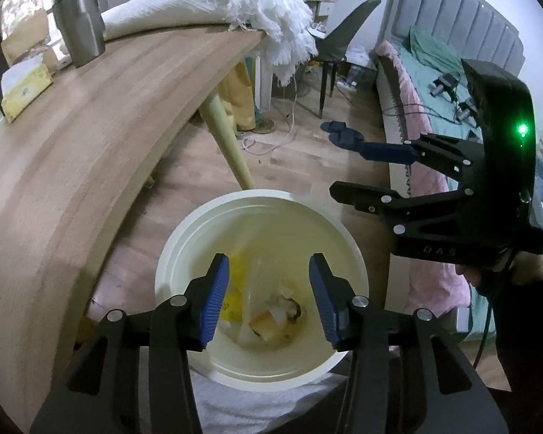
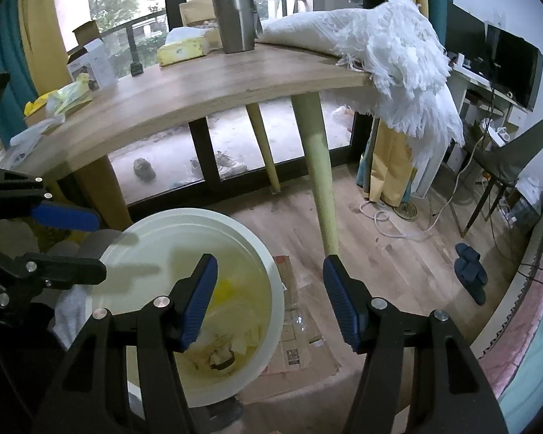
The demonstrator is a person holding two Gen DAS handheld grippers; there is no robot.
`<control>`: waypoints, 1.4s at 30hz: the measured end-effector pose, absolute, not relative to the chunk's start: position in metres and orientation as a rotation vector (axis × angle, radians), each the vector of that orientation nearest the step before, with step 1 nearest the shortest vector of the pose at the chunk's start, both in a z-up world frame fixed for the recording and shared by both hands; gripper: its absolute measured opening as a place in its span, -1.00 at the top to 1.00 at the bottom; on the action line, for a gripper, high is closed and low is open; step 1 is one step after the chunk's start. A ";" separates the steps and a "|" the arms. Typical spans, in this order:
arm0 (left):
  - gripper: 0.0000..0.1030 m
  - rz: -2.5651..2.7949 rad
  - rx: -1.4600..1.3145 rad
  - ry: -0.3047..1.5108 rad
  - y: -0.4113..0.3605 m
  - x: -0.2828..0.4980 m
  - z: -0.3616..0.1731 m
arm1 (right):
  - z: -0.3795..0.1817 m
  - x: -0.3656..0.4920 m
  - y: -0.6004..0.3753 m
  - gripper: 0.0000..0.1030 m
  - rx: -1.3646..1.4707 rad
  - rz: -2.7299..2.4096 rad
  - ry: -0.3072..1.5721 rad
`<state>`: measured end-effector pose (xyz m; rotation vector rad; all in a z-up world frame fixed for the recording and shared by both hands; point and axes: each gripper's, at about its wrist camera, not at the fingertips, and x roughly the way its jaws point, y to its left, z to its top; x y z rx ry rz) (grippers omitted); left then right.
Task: Collect trash
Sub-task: 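Carry both items over the bucket and open the right then left gripper, then move both grippers back over the table toward the plastic bags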
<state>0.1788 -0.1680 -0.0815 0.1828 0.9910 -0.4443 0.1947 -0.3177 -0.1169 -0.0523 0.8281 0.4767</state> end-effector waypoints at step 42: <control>0.05 -0.236 -0.041 0.813 -0.004 0.109 -0.031 | -0.024 0.169 -0.166 -0.18 -0.287 0.658 0.701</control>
